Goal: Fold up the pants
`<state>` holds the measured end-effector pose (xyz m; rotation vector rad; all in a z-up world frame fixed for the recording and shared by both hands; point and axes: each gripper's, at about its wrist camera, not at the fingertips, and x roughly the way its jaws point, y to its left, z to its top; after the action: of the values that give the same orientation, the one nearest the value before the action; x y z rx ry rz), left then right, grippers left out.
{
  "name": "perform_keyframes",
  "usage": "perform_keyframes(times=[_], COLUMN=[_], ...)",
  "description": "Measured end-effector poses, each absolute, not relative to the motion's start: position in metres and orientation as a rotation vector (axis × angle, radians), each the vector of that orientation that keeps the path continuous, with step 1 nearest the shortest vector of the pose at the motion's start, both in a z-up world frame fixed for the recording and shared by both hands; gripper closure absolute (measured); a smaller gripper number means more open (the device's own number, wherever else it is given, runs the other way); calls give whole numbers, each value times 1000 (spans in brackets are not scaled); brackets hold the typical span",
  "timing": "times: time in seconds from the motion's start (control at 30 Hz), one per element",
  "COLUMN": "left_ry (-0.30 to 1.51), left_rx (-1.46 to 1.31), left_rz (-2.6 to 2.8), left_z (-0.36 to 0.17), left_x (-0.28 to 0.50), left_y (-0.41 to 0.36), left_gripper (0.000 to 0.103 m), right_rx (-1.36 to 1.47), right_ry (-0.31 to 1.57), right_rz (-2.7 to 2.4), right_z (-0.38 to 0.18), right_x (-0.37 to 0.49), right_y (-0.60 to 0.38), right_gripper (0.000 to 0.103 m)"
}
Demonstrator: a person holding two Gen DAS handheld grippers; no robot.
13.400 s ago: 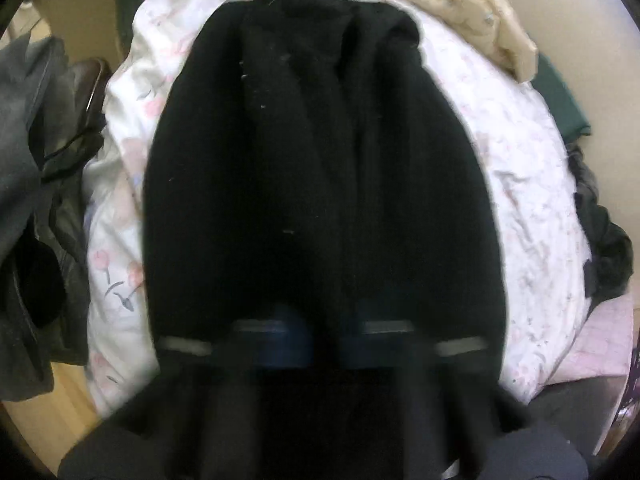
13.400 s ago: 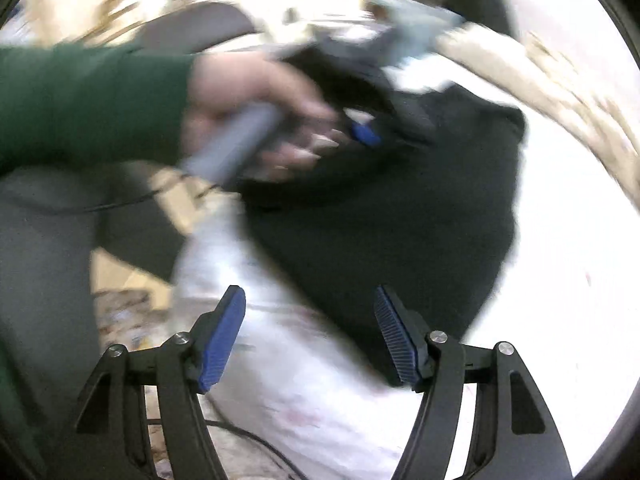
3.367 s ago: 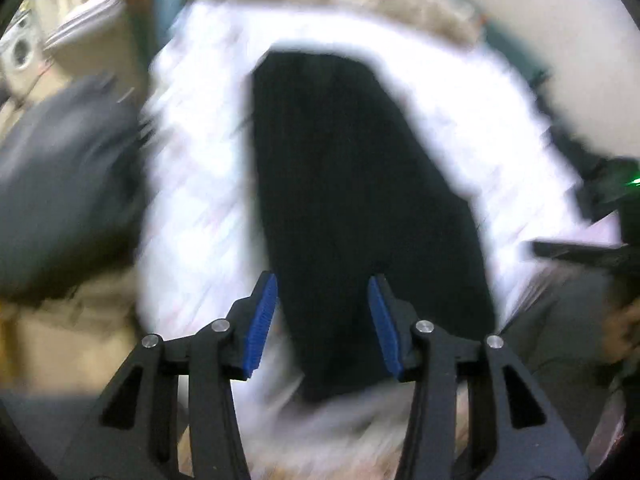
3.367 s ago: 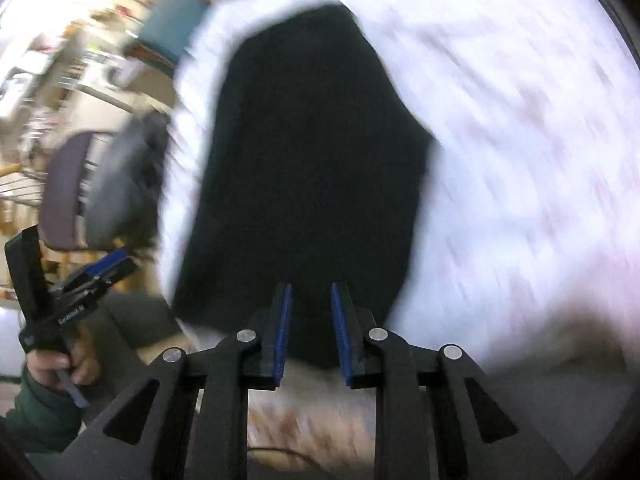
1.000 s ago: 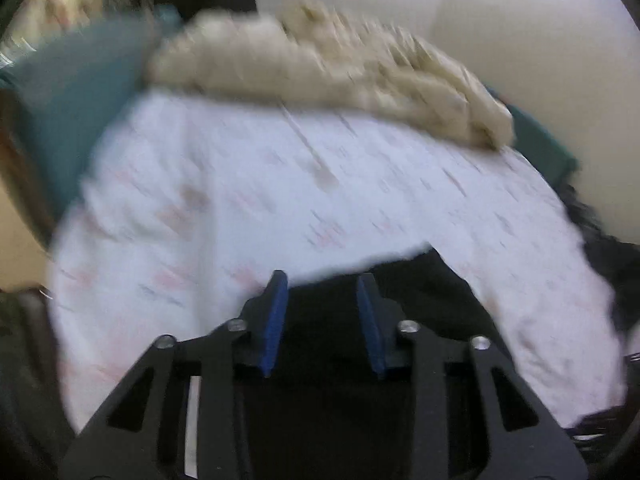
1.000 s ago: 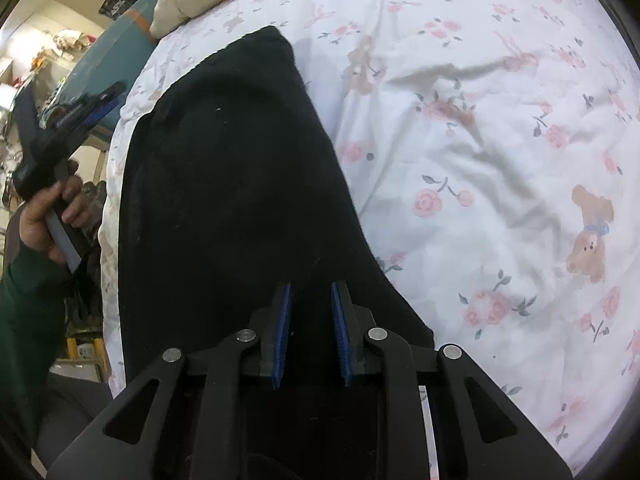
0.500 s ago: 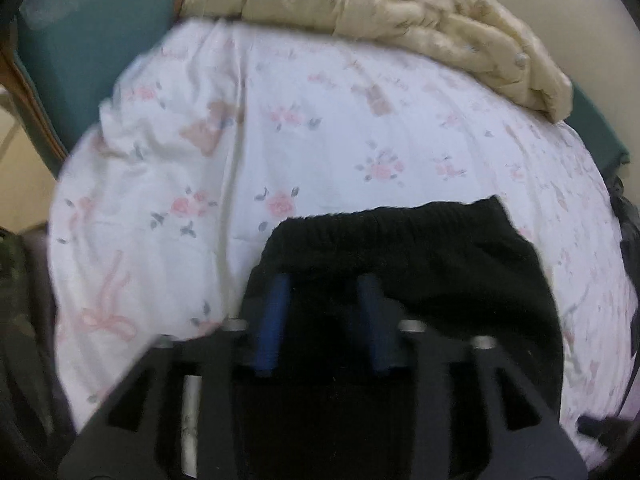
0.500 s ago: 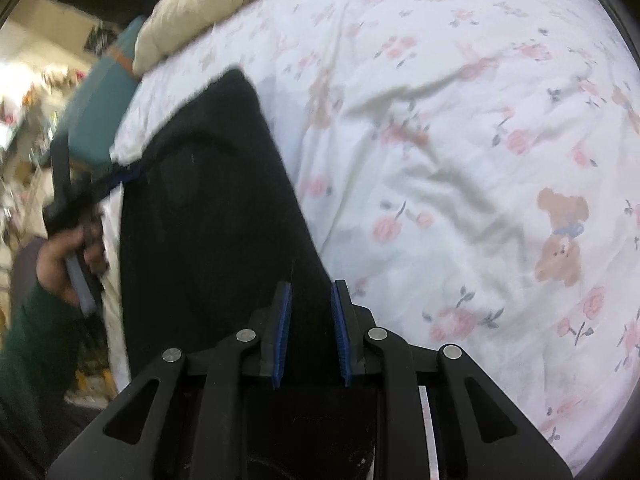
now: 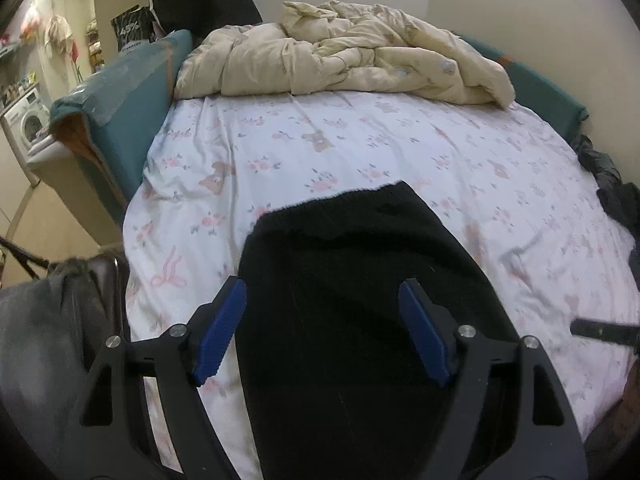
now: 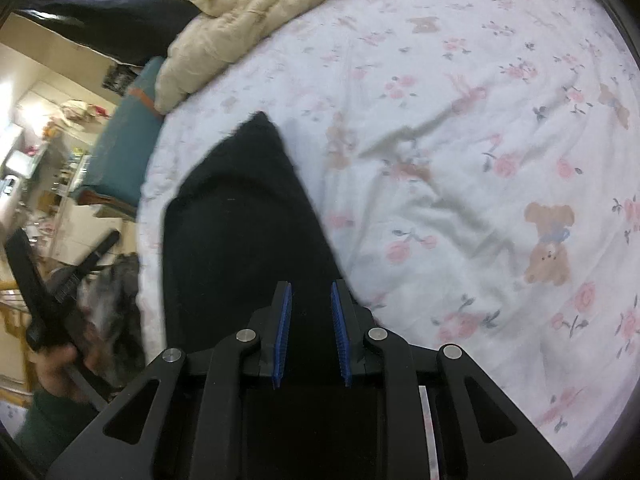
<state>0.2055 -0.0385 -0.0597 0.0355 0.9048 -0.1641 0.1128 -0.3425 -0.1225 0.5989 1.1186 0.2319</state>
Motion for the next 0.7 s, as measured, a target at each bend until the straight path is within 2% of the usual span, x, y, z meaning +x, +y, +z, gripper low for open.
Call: perform_keyframes(times=[0.03,0.07,0.1,0.37,0.47,0.7], left_ry=[912,914,917,978,999,1167], left_rx=[17,2,-11,-123,-143,-503], left_rz=[-166,-165,-165,-125,-79,-7], left_z=[-57,-56,-55,-53,-57,-110], left_x=[196,189,182,125,112,104], left_y=[-38,-36,-34,-4,12,67], left_gripper=[27,27,27,27,27,27], right_rx=[579,561,546,557,589,660], right_ry=[1104,1096,1083,1059,1063,1160], right_rz=[241,241,239,240,261,301], right_z=[-115,-111,-106,-92,-96,-133], right_x=[109,106,101,87,86,103], right_y=[-340,-338,-336,-339,-342,-341], right_gripper=[69,48,34,24,24,24])
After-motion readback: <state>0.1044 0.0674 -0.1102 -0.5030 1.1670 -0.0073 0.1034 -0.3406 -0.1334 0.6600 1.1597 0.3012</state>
